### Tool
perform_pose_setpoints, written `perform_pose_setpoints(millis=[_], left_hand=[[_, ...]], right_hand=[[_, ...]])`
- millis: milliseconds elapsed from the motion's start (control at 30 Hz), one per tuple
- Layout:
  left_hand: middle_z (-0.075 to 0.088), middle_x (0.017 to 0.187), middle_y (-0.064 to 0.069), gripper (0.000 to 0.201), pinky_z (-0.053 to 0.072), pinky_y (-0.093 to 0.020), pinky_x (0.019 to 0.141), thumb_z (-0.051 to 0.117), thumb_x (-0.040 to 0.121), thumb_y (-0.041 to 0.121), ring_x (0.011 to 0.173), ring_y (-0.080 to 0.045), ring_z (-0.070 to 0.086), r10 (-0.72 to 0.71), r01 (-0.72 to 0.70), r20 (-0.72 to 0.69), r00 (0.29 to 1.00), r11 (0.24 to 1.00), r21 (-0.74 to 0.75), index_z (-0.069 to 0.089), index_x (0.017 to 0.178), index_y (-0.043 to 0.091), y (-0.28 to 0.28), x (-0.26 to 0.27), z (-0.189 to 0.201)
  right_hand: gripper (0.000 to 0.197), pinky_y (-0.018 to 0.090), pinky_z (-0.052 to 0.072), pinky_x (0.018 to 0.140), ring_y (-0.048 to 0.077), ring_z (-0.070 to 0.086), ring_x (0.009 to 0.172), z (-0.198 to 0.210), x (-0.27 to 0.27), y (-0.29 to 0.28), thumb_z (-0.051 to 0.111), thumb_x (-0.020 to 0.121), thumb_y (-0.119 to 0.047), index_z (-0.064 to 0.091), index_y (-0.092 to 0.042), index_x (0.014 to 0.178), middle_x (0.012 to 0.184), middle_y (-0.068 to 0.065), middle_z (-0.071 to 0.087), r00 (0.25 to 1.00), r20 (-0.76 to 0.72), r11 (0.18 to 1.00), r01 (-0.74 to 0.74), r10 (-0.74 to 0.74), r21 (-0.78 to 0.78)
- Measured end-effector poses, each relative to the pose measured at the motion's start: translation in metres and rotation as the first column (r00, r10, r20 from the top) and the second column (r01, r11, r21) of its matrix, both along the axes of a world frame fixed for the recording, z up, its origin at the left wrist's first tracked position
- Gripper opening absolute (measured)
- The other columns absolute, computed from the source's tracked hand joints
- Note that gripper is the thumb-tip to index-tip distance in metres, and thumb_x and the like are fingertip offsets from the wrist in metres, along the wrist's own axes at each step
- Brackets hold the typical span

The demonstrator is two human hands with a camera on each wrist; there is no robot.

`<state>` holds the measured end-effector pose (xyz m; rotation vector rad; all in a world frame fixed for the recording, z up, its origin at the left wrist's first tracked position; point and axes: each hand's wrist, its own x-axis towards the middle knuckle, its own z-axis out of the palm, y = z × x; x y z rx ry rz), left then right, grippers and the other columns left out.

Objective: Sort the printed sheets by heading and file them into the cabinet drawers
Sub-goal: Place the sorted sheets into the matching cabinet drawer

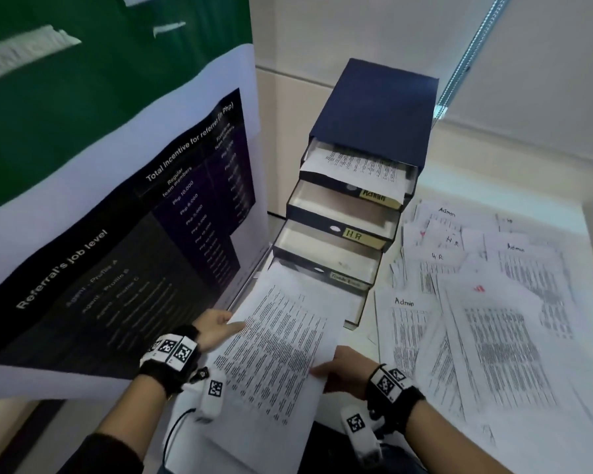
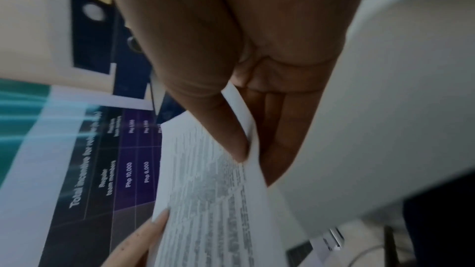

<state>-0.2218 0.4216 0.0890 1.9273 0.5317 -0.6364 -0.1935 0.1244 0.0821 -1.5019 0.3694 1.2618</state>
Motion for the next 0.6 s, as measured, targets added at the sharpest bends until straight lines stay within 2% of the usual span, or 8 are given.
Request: perform_pose_setpoints(millis=[100, 200, 267, 333, 367, 433, 533, 600], left_hand=[[0.065, 0.117, -0.016, 0.063, 0.04, -0.046, 0.108, 0.077, 0.081, 0.04, 0.115, -0.024, 0.062, 0.069, -0.069, -0.068, 0.995, 0.998, 0.005, 0.059, 0.123, -0.003, 0.004, -0.011, -0.01], [0.059, 0.135, -0.008, 0.106, 0.042, -0.042, 0.11, 0.076, 0.054, 0.077, 0.123, -0.018, 0.057, 0.068, -0.072, -0.066, 0.995, 0.995, -0.065, 0.054, 0.136, 0.012, 0.018, -0.011, -0.045], [0.065, 0.126, -0.002, 0.094, 0.046, -0.039, 0.105, 0.072, 0.059, 0.076, 0.116, -0.016, 0.061, 0.065, -0.072, -0.097, 0.993, 0.995, -0.069, 0.058, 0.13, 0.017, 0.009, -0.006, -0.035], [0.07, 0.113, 0.0, 0.06, 0.051, -0.033, 0.097, 0.076, 0.073, 0.054, 0.105, -0.015, 0.067, 0.042, -0.059, -0.113, 0.993, 0.987, -0.152, 0.061, 0.119, 0.019, -0.003, -0.001, -0.016], [0.072, 0.109, -0.001, 0.049, 0.053, -0.032, 0.094, 0.078, 0.076, 0.042, 0.1, -0.016, 0.069, 0.028, -0.052, -0.122, 0.992, 0.978, -0.2, 0.062, 0.115, 0.018, -0.007, 0.002, -0.012], [0.073, 0.11, -0.005, 0.058, 0.054, -0.038, 0.093, 0.085, 0.068, 0.03, 0.099, -0.021, 0.071, 0.062, -0.09, -0.116, 0.991, 0.964, -0.251, 0.062, 0.119, 0.014, -0.011, 0.01, -0.017], [0.071, 0.107, -0.006, 0.043, 0.056, -0.033, 0.084, 0.074, 0.082, 0.009, 0.093, -0.021, 0.07, 0.171, -0.17, -0.015, 0.985, 0.967, -0.192, 0.061, 0.122, 0.006, -0.017, 0.029, -0.024], [0.067, 0.119, -0.008, 0.048, 0.052, -0.038, 0.095, 0.072, 0.082, 0.02, 0.107, -0.024, 0.066, 0.188, -0.183, 0.047, 0.981, 0.979, -0.092, 0.06, 0.126, 0.006, -0.022, 0.045, -0.034]], right_hand=[[0.032, 0.045, 0.058, 0.08, 0.032, 0.07, 0.091, -0.005, -0.015, 0.001, 0.072, 0.084, -0.007, 0.063, 0.005, 0.113, 0.106, 0.022, 0.07, 0.995, -0.094, 1.0, 0.017, -0.016, 0.005], [0.028, 0.041, 0.059, 0.073, 0.032, 0.071, 0.091, -0.008, -0.017, -0.002, 0.069, 0.085, -0.002, 0.064, 0.003, 0.112, 0.106, 0.02, 0.071, 0.994, -0.065, 0.995, 0.093, -0.09, 0.039], [0.03, 0.034, 0.057, 0.065, 0.028, 0.071, 0.082, -0.013, -0.005, -0.01, 0.071, 0.084, -0.004, 0.064, 0.003, 0.112, 0.105, 0.021, 0.071, 0.972, -0.033, 0.972, 0.234, -0.233, 0.02], [0.052, 0.031, 0.054, 0.064, 0.027, 0.066, 0.076, -0.017, 0.013, -0.019, 0.083, 0.073, -0.016, 0.063, 0.005, 0.117, 0.108, 0.024, 0.069, 0.916, -0.037, 0.916, 0.4, -0.4, 0.006], [0.051, 0.029, 0.053, 0.061, 0.026, 0.065, 0.07, -0.015, 0.023, -0.023, 0.082, 0.075, -0.02, 0.063, 0.007, 0.115, 0.099, 0.022, 0.071, 0.886, -0.049, 0.887, 0.462, -0.461, -0.003], [0.022, 0.024, 0.05, 0.047, 0.02, 0.063, 0.05, -0.01, 0.038, -0.03, 0.065, 0.092, -0.018, 0.062, 0.004, 0.096, 0.069, 0.013, 0.07, 0.859, -0.045, 0.86, 0.511, -0.51, 0.002], [0.027, 0.026, 0.033, 0.049, 0.017, 0.046, 0.043, -0.006, 0.04, -0.033, 0.071, 0.086, -0.032, 0.058, -0.01, 0.078, 0.053, 0.005, 0.057, 0.96, -0.046, 0.961, 0.276, -0.276, -0.012], [0.034, 0.022, 0.02, 0.044, 0.012, 0.036, 0.035, -0.01, 0.033, -0.033, 0.073, 0.083, -0.035, 0.051, -0.015, 0.068, 0.043, 0.001, 0.046, 0.994, -0.097, 0.997, 0.061, -0.057, 0.036]])
